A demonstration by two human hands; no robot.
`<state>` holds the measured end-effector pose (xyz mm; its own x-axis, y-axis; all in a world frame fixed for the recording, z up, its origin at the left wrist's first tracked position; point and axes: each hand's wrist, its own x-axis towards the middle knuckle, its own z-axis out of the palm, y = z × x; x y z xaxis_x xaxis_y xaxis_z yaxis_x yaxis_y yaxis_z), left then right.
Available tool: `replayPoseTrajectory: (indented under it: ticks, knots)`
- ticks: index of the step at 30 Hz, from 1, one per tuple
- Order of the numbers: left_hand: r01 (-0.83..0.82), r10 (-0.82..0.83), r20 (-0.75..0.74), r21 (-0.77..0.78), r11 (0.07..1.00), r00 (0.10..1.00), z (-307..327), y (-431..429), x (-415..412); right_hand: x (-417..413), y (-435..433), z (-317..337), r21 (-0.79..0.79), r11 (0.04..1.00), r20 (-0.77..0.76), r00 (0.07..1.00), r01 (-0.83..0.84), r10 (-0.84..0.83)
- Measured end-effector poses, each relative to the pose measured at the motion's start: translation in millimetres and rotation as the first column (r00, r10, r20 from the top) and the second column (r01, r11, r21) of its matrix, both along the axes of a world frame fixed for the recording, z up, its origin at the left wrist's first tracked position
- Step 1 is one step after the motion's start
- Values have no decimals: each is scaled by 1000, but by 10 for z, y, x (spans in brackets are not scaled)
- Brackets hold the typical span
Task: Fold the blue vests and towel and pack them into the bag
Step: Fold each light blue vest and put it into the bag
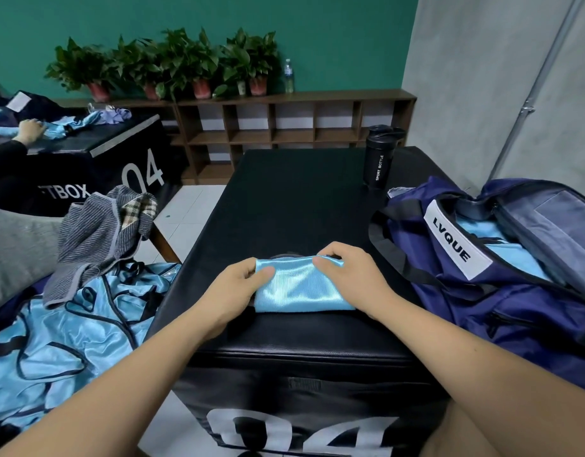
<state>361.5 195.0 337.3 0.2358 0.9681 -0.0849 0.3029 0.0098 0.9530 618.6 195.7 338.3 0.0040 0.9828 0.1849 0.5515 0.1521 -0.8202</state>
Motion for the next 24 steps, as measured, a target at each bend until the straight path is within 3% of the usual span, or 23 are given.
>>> replayPoseTrajectory:
  ticks: [6,13,18,24]
  knots:
    - [-226,247,-148,145,963,958,-95,76,176,-39,4,2,-21,1000,-45,999,-1,0]
    - [-262,363,-385,290,920,848,-109,110,305,-81,61,-74,-40,987,240,961,155,-141]
    - [-224,411,-540,379,898,734,-149,159,371,-123,28,-74,102,982,571,799,159,-188]
    - [-186,428,-672,403,896,605,-138,193,344,-120,26,-134,243,968,750,620,65,-230]
